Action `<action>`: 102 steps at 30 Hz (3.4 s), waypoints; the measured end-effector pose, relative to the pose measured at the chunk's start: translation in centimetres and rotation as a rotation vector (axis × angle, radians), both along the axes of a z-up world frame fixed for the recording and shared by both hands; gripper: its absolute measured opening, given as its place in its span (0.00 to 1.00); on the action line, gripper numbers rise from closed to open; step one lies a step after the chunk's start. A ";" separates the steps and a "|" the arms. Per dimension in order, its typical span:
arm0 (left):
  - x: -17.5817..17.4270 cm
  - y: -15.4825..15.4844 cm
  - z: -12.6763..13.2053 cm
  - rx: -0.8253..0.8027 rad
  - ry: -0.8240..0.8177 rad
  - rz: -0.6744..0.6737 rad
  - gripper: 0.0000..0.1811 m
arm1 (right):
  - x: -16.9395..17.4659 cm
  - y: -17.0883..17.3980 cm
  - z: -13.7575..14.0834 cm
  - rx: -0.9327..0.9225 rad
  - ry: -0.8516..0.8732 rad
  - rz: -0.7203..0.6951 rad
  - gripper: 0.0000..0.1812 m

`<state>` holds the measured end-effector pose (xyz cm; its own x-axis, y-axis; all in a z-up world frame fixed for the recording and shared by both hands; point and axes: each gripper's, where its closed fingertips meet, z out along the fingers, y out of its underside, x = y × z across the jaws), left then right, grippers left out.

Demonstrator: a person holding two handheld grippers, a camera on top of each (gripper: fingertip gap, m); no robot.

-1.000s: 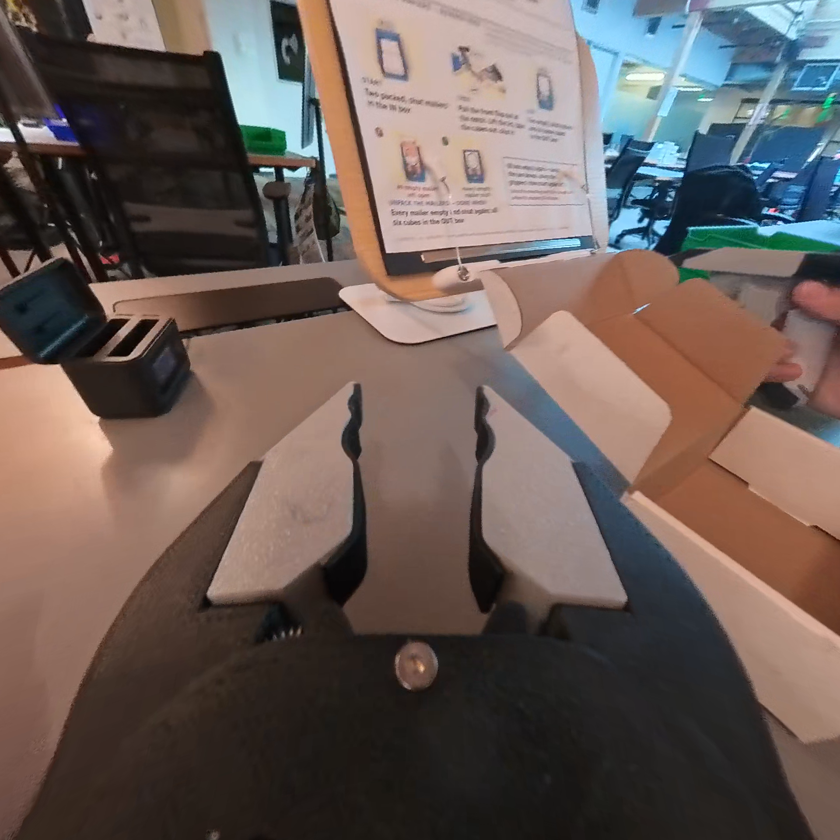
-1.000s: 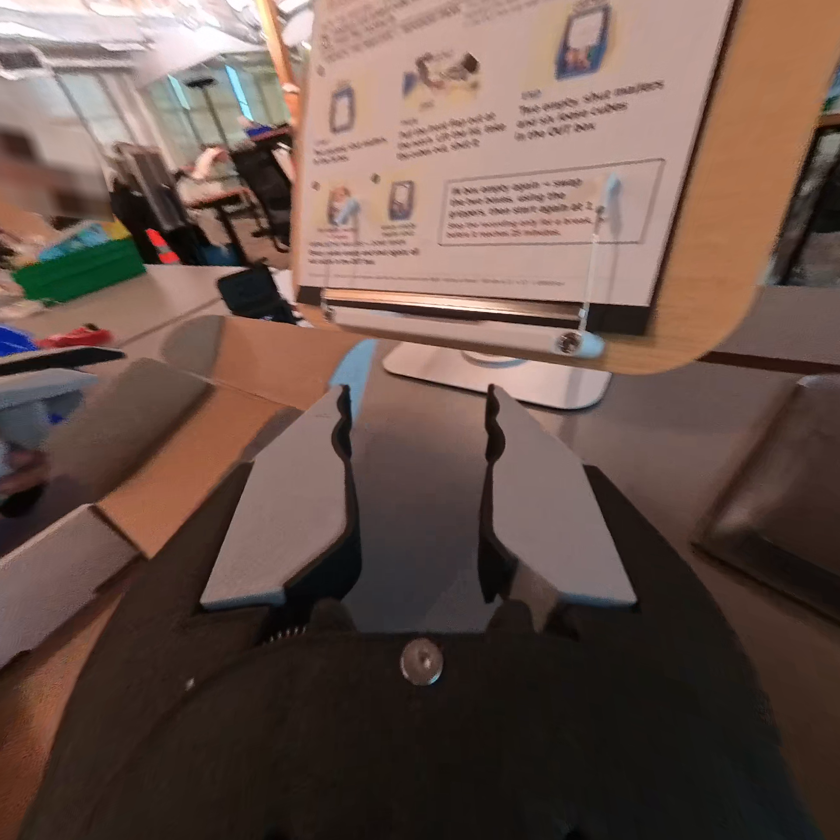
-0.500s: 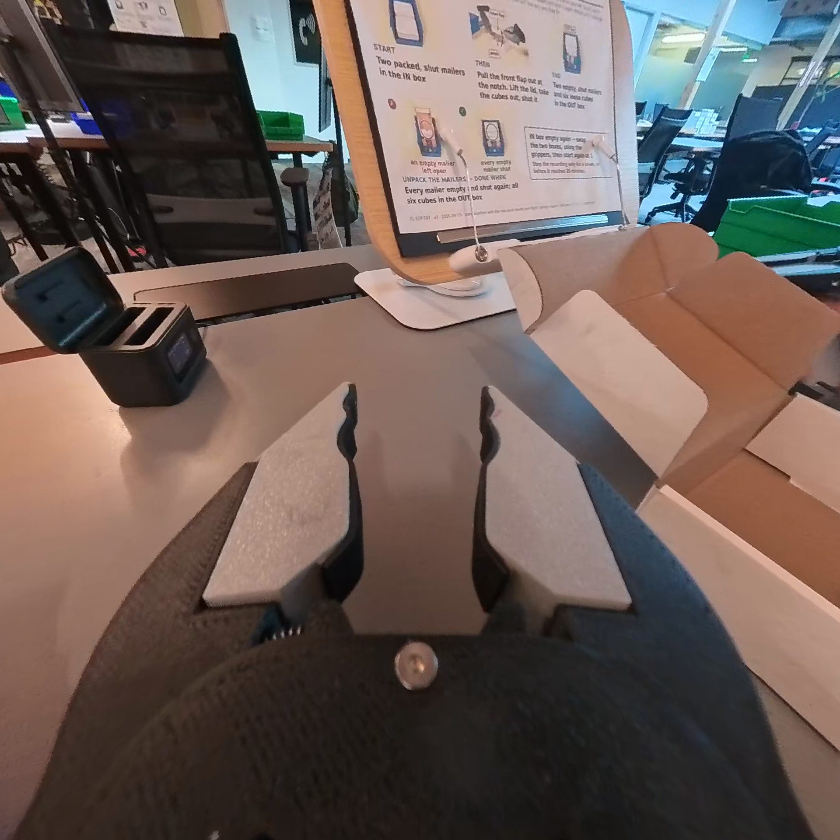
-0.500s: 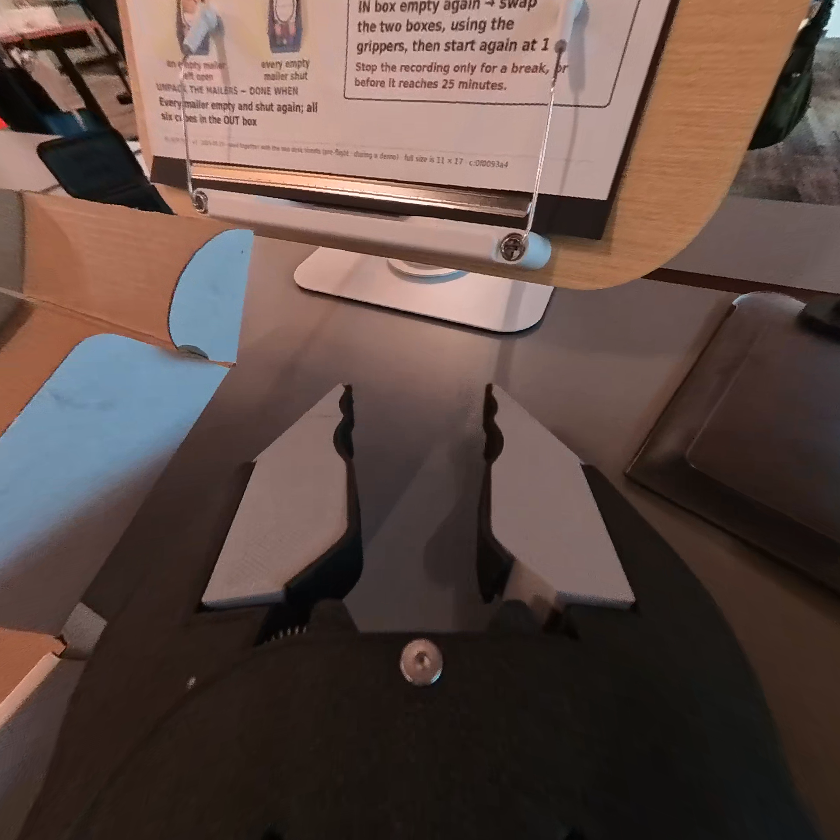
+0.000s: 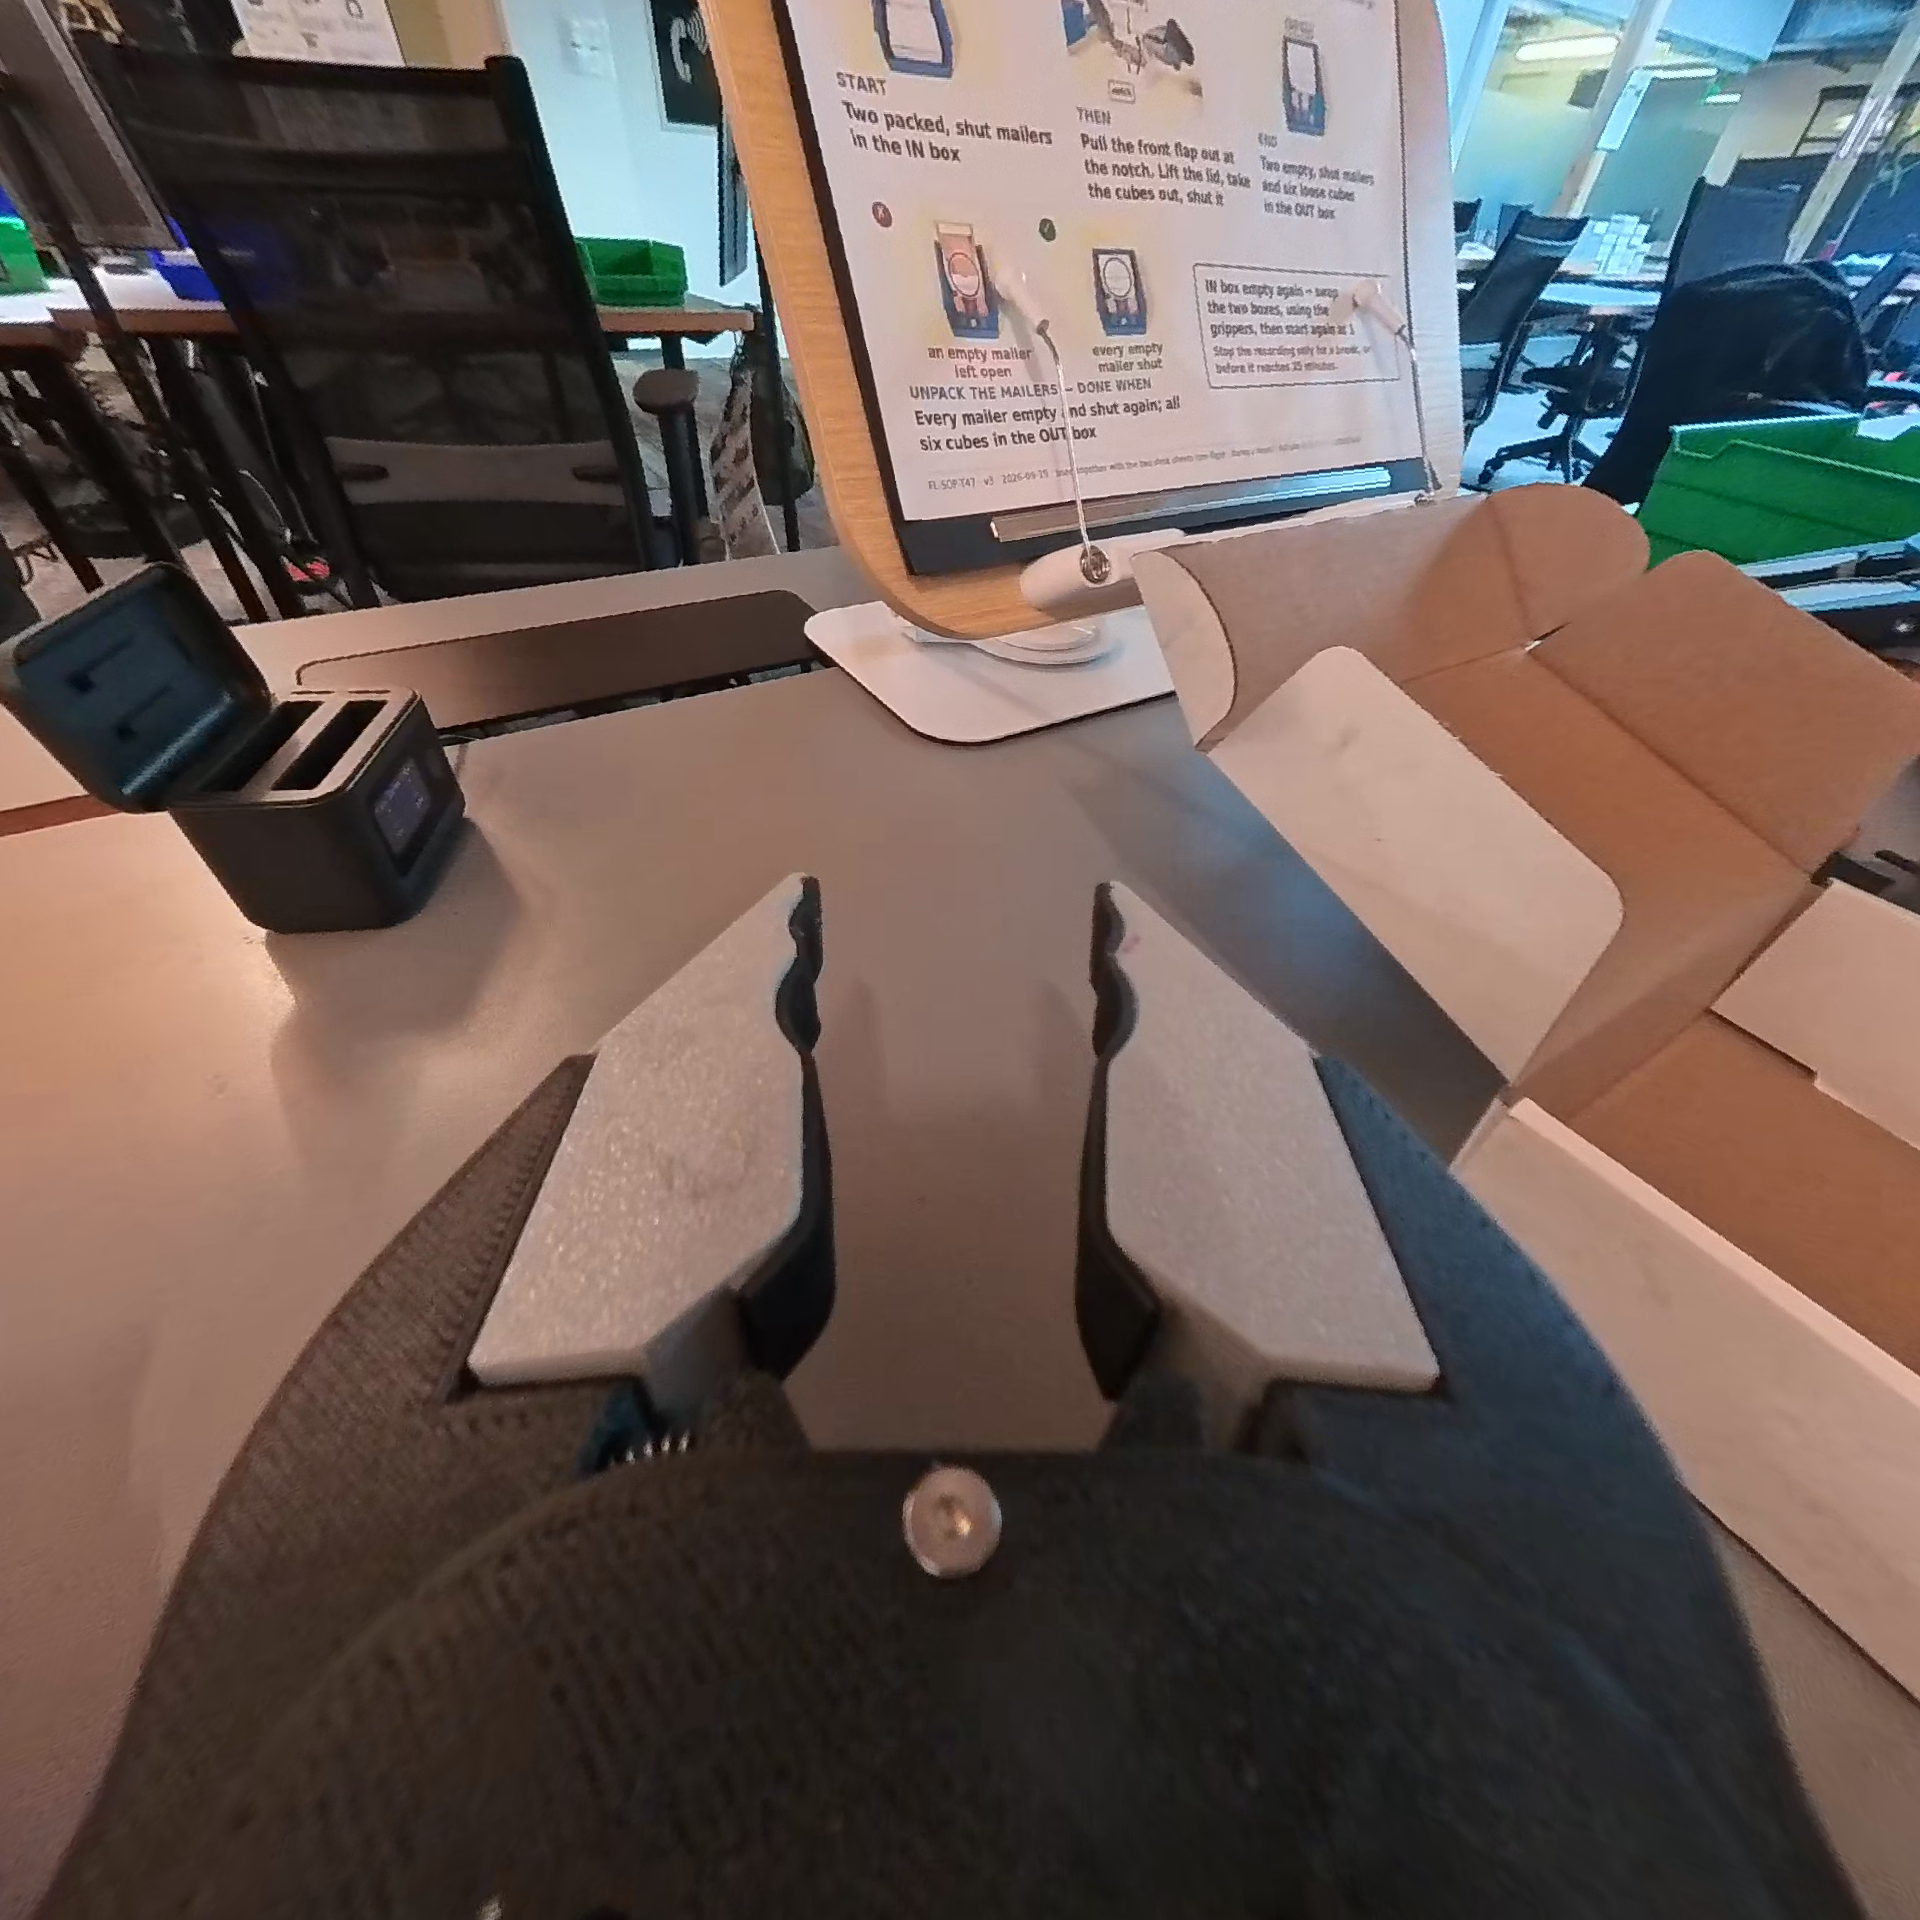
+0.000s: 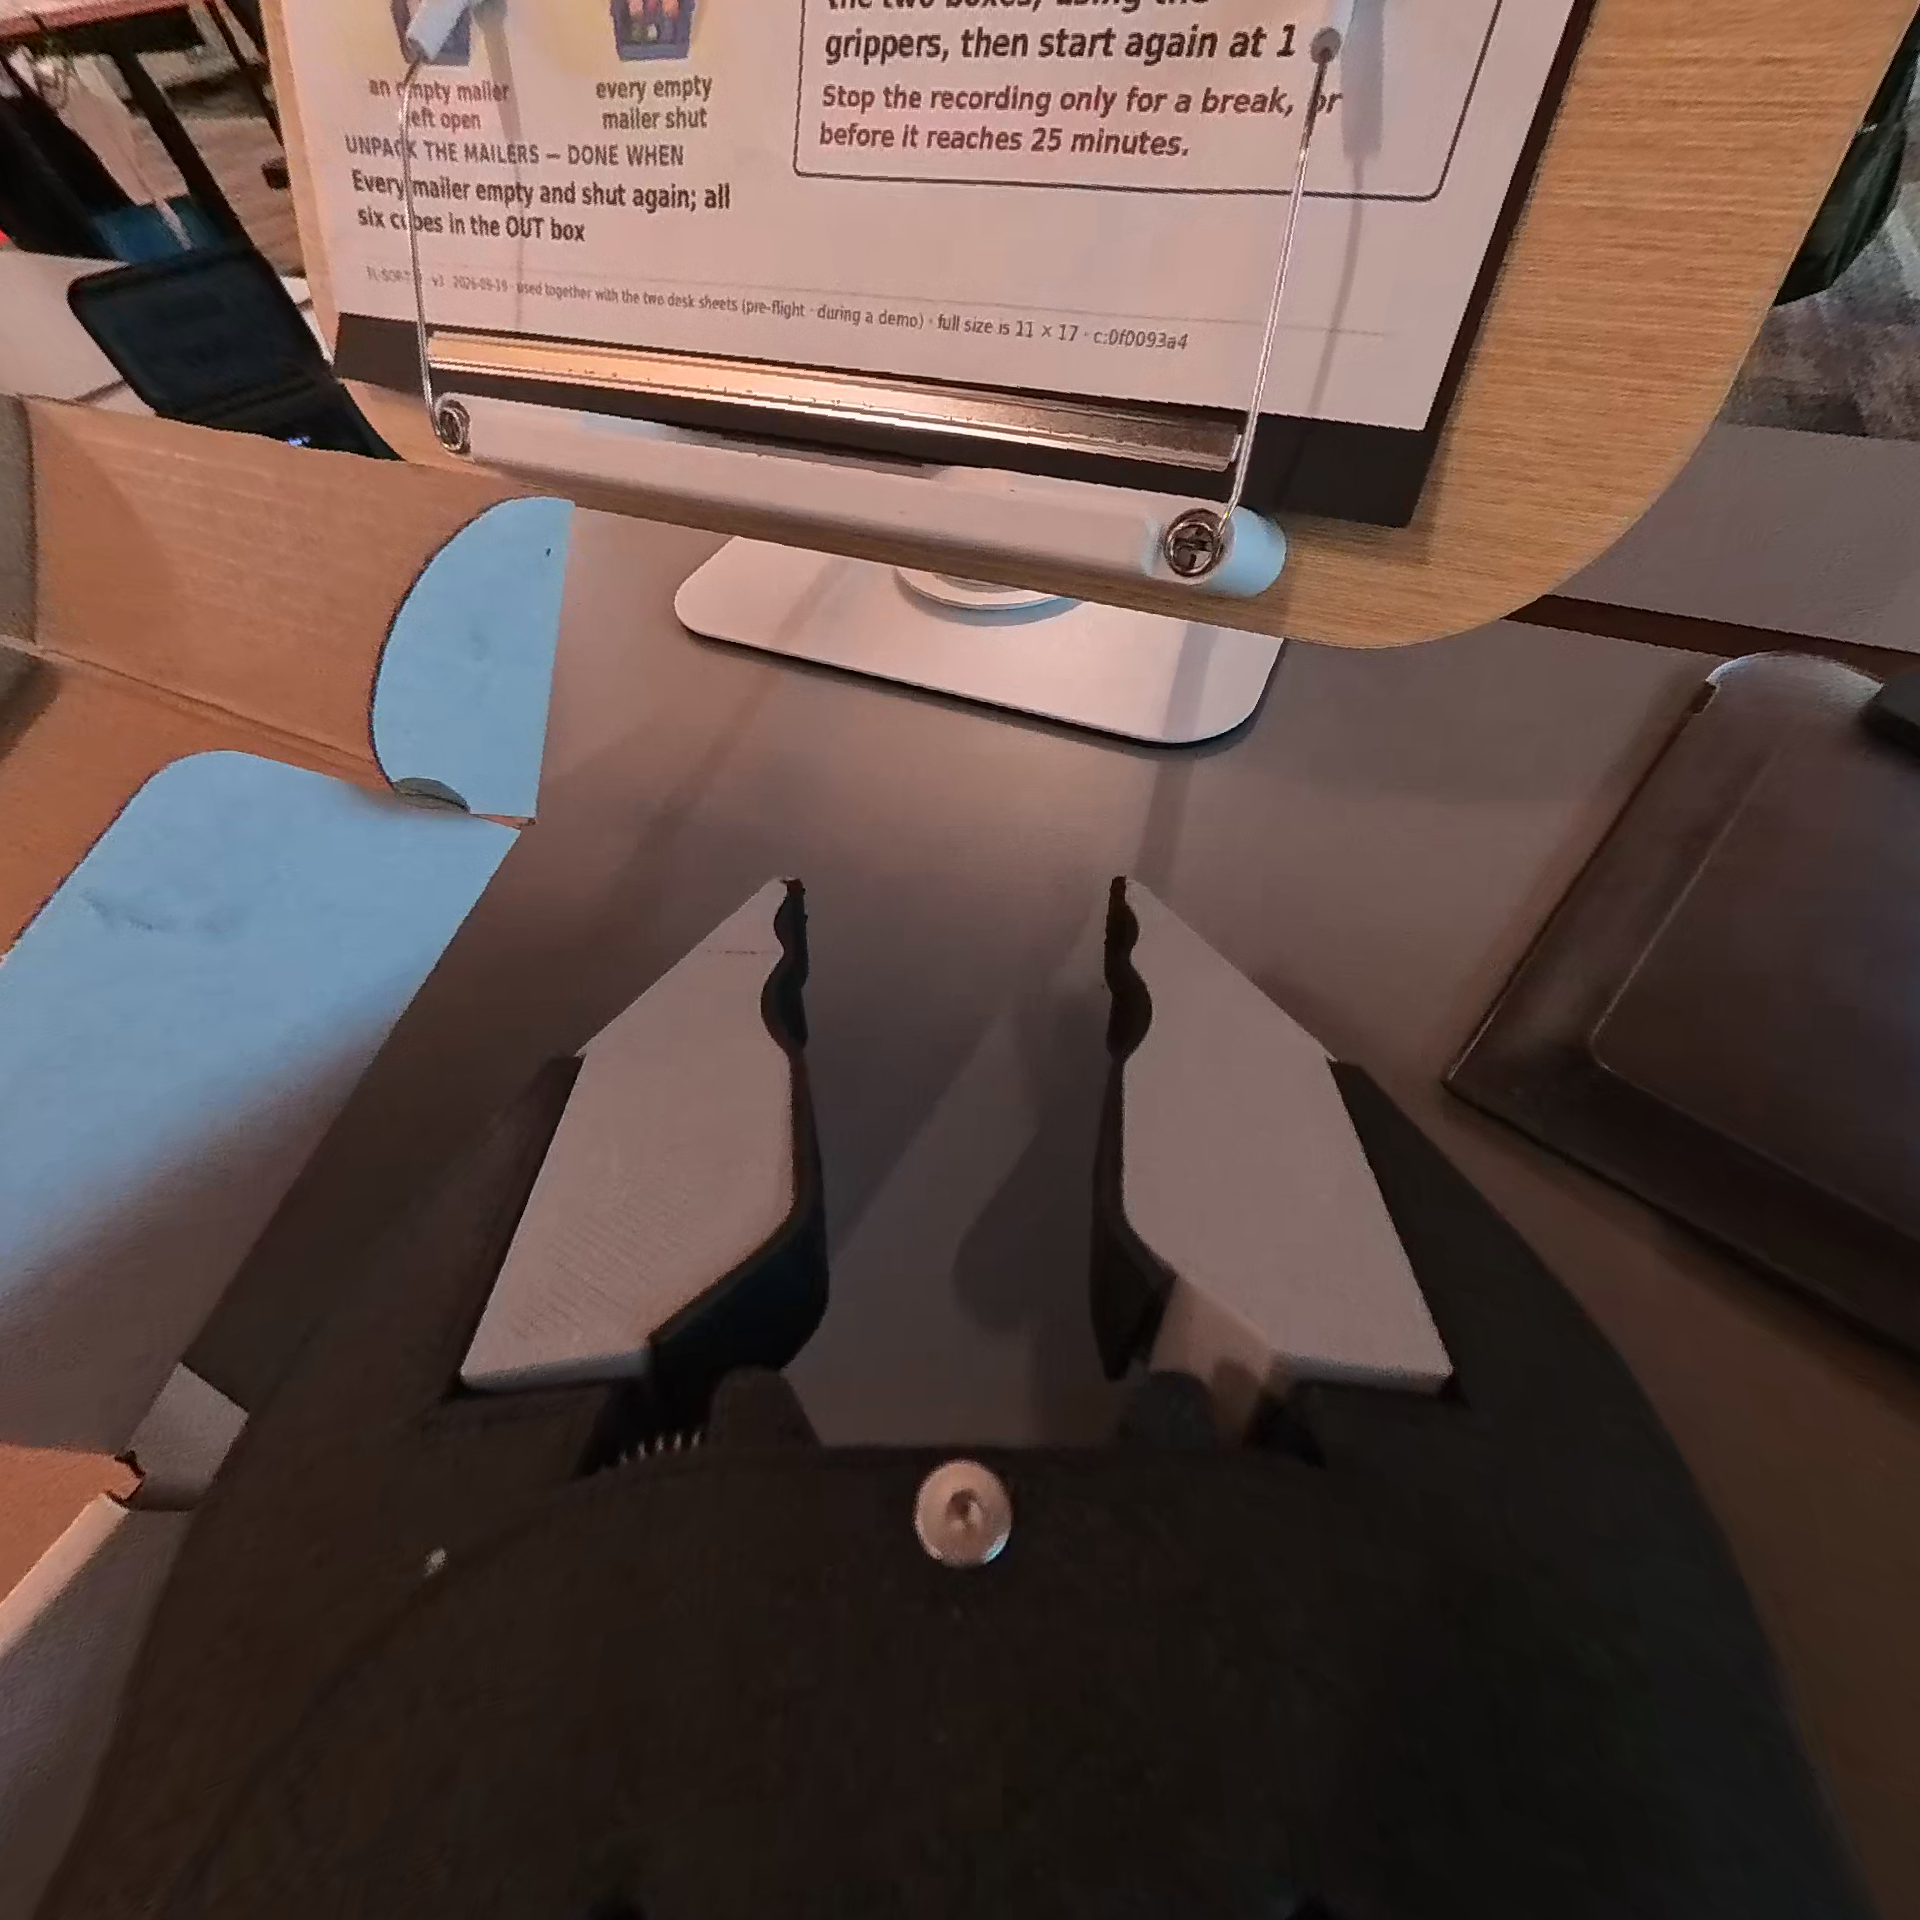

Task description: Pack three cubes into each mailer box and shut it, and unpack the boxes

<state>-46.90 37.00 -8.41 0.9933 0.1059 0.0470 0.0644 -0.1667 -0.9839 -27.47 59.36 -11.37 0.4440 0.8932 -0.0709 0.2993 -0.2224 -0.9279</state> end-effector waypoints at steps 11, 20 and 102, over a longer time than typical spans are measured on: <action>0.1 0.0 -0.1 -0.005 0.006 -0.003 0.26 | 0.1 0.2 -0.1 0.000 -0.008 -0.015 0.32; -0.1 0.0 -0.1 -0.004 -0.006 0.006 0.25 | 0.1 0.2 -0.1 0.011 -0.012 -0.017 0.32; -10.5 -37.8 3.0 -0.603 0.183 0.544 0.25 | -0.6 -0.7 -1.1 -0.083 -0.035 0.020 0.36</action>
<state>-57.36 -0.82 -5.43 0.7827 0.5286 -0.3287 0.1358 -0.6604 -0.7386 -28.03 58.65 -12.44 0.4298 0.8936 -0.1298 0.3358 -0.2916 -0.8956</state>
